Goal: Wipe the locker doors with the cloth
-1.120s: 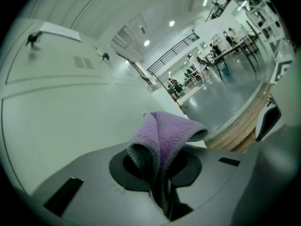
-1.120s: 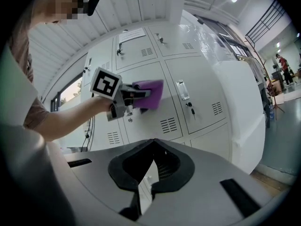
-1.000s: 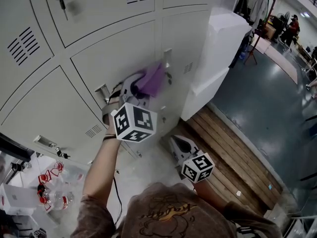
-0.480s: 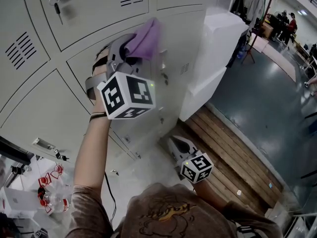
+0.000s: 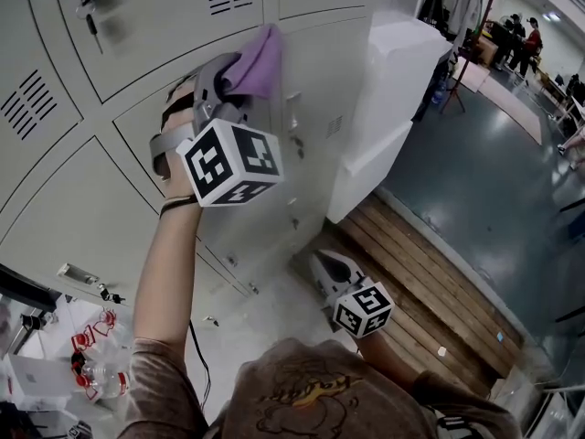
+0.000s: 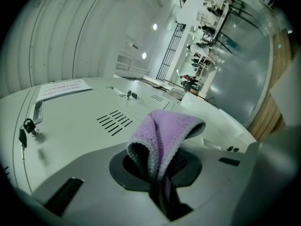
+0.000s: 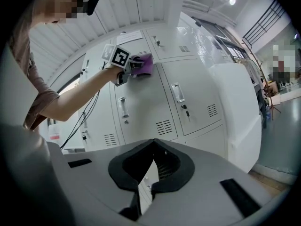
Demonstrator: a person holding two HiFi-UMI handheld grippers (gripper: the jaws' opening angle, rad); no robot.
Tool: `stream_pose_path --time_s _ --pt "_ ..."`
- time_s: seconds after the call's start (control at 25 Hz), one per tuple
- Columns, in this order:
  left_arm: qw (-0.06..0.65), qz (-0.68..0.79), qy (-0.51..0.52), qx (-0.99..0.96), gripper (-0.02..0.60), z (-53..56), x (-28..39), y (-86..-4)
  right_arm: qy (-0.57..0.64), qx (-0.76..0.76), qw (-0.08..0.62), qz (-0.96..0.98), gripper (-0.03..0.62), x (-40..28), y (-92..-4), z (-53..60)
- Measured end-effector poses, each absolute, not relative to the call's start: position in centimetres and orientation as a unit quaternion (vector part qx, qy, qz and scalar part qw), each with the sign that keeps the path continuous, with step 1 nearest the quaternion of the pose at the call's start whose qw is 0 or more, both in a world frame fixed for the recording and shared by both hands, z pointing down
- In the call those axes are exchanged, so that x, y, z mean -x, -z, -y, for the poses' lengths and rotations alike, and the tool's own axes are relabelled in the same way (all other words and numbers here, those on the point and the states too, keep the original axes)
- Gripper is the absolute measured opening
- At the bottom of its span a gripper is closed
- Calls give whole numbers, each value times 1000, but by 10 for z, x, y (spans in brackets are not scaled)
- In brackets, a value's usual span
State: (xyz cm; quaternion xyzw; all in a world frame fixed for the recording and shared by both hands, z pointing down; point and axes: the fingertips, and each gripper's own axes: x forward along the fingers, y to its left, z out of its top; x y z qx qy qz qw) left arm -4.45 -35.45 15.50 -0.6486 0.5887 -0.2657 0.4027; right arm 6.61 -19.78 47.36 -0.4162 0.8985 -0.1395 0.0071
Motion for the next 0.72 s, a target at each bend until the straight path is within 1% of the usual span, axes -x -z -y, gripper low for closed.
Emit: stream_pose_path --time_s 0.4,0.72 --pt "382 -568 320 655 44 372 41 -204 142 427 6 -893 -2 -72 -476 200" --pt "340 -545 362 675 44 376 36 -267 145 432 6 -890 -2 -74 -479 200"
